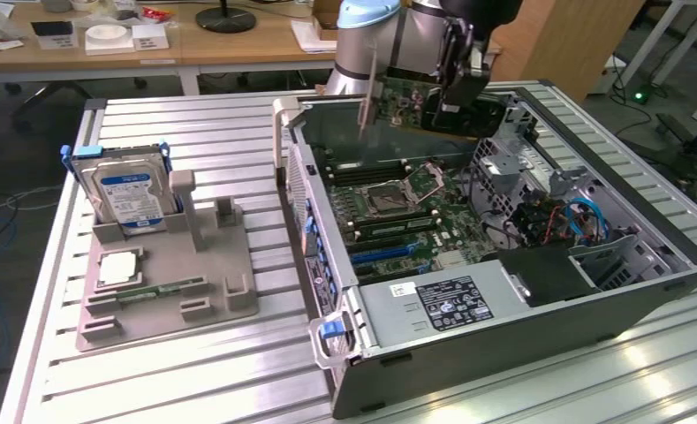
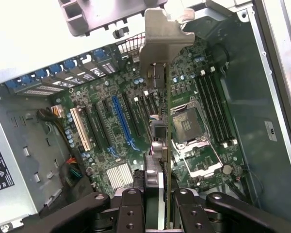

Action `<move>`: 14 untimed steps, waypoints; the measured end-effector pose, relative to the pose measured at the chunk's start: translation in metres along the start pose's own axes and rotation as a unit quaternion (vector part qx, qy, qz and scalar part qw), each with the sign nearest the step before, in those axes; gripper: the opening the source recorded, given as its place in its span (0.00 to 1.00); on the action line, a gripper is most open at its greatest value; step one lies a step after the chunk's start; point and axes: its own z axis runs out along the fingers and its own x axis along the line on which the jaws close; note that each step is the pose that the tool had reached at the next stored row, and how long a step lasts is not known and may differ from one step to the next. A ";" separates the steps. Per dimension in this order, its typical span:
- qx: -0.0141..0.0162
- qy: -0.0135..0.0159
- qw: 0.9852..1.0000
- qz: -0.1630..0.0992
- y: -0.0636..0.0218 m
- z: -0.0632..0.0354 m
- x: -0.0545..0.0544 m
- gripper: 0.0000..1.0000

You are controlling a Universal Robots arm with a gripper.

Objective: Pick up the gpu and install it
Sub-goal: 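Insert the gpu into the slot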

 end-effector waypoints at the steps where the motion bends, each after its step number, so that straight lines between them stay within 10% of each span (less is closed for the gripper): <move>1: 0.001 0.000 1.000 -0.004 -0.0001 0.0001 0.000 0.28; 14: 0.001 -0.002 0.997 -0.074 -0.0001 0.0003 0.001 0.28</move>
